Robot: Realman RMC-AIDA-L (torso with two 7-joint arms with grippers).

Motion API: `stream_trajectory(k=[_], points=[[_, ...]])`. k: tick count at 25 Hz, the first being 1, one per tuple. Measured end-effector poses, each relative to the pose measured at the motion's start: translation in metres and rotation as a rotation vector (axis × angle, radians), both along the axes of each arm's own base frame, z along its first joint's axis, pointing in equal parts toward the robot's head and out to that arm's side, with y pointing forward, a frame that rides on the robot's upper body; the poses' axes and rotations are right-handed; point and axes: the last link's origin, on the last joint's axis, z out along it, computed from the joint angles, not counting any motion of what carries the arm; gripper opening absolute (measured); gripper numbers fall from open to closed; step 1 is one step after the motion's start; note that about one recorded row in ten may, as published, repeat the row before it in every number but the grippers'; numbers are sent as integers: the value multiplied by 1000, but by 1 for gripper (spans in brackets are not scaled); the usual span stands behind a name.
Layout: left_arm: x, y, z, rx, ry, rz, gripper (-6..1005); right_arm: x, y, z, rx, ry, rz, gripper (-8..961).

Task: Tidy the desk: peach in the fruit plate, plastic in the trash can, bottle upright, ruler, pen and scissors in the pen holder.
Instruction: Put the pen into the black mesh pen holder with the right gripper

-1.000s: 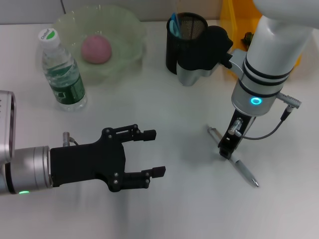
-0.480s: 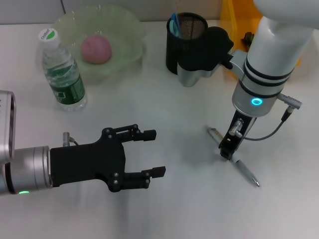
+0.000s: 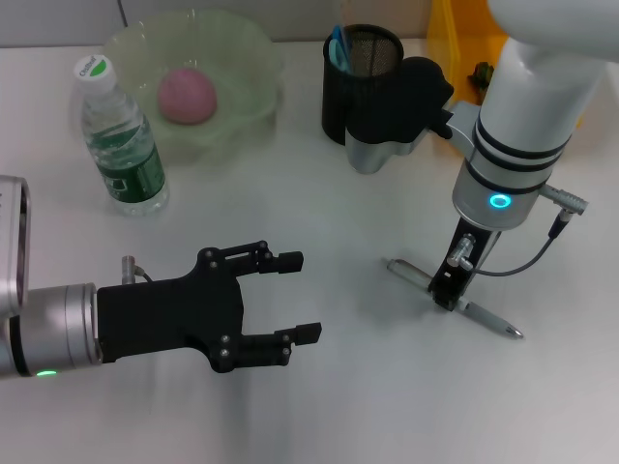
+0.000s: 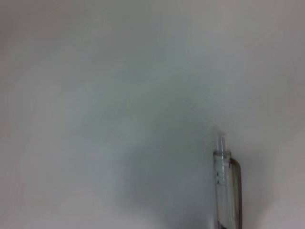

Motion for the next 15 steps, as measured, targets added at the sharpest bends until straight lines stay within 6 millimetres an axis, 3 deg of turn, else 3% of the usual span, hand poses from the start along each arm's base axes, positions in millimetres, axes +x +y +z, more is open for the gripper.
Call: stream_trajectory(k=[15], points=[[1, 0, 0, 0, -2, -3, 753, 1, 0, -1, -9, -3, 14, 133]])
